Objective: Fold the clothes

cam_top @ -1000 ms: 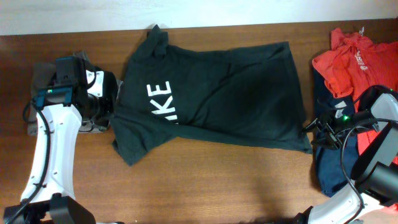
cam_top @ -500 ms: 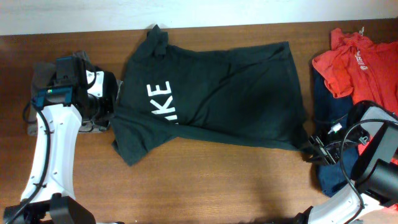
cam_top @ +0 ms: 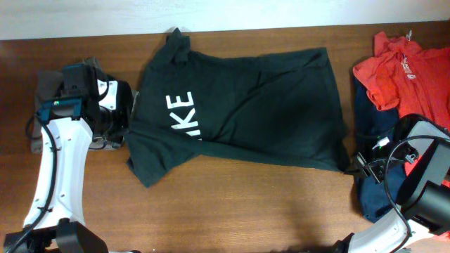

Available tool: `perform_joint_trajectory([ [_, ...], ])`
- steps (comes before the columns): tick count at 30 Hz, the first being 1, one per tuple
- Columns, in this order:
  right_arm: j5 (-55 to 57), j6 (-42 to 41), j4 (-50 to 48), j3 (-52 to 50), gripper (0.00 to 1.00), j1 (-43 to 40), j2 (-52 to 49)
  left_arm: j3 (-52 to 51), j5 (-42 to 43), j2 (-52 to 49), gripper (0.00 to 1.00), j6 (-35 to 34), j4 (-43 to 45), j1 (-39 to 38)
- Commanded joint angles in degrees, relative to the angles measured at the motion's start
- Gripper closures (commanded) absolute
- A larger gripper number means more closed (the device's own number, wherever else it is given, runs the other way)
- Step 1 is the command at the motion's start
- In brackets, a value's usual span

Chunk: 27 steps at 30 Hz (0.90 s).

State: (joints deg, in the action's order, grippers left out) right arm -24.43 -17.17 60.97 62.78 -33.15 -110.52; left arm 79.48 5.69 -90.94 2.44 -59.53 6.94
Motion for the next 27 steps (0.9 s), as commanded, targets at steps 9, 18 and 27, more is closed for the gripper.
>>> perform_joint_trajectory([
  [9,0.68,12.44,10.75,11.98,0.96,-0.26,0.42,1.31,3.72,1.90,1.00,2.45,-0.55,0.35],
  [18,-7.15,9.16,5.42,14.80,0.96,-0.07,0.39,1.31,5.07,2.93,1.00,7.23,-0.72,-0.20],
  [27,-9.90,0.85,-9.51,14.75,0.96,6.23,0.39,1.11,6.86,2.78,1.00,15.26,-0.70,-1.68],
])
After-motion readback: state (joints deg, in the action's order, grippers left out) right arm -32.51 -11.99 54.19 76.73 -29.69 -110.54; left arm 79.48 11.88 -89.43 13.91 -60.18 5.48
